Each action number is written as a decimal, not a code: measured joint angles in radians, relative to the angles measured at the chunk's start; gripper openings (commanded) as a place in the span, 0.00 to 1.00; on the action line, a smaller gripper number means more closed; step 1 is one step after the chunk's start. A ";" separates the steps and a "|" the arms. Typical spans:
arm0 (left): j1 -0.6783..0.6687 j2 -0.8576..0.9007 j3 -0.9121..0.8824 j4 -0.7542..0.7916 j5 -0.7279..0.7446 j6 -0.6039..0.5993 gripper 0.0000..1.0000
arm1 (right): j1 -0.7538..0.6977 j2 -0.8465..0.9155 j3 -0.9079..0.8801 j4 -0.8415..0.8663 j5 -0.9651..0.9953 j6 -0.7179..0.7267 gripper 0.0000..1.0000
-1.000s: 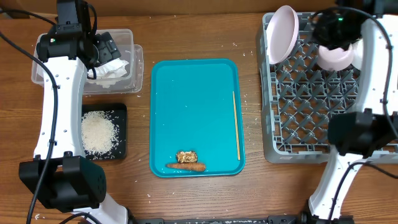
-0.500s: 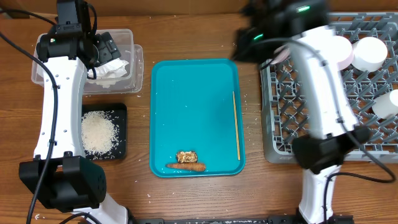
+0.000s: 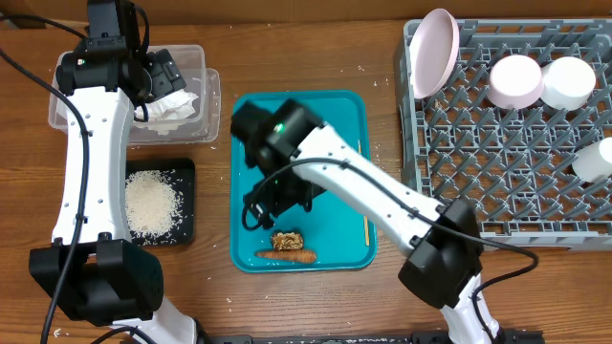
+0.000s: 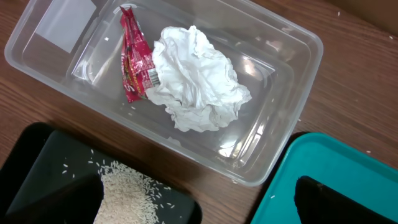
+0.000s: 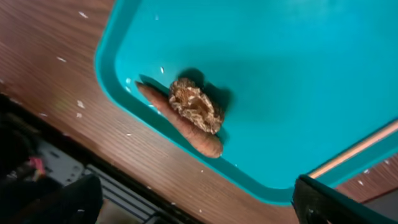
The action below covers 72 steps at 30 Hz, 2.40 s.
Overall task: Sort waste into correct bins and load items into the dishwasher
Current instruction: 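Move the right gripper back over the wooden skewer on the tray, then lower the right gripper and pinch the wooden skewer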
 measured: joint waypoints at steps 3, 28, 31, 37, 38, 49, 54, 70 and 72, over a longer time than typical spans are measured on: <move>0.000 0.000 0.000 0.000 0.000 0.000 1.00 | 0.011 0.000 -0.080 0.059 0.012 0.000 1.00; 0.000 0.000 0.000 0.000 0.000 0.000 1.00 | -0.176 0.000 -0.151 0.209 0.137 0.206 1.00; 0.000 0.000 0.000 0.000 0.000 0.000 1.00 | -0.212 0.000 -0.190 0.266 0.149 0.234 0.98; 0.000 0.000 0.000 0.000 0.000 0.000 1.00 | -0.264 0.000 -0.338 0.371 0.161 0.274 0.95; 0.000 0.000 0.000 0.000 0.000 0.000 1.00 | -0.270 0.000 -0.359 0.383 0.160 0.277 0.95; 0.000 0.000 0.000 0.000 0.000 0.000 1.00 | -0.310 0.000 -0.425 0.416 0.126 0.285 0.95; 0.000 0.000 0.000 0.000 0.000 0.000 1.00 | -0.310 0.000 -0.425 0.417 0.119 0.288 0.95; 0.000 0.000 0.000 0.000 0.000 0.000 1.00 | -0.311 0.004 -0.425 0.449 0.120 0.307 0.95; 0.000 0.000 0.000 0.000 0.000 0.000 1.00 | -0.311 0.004 -0.425 0.451 0.120 0.308 0.95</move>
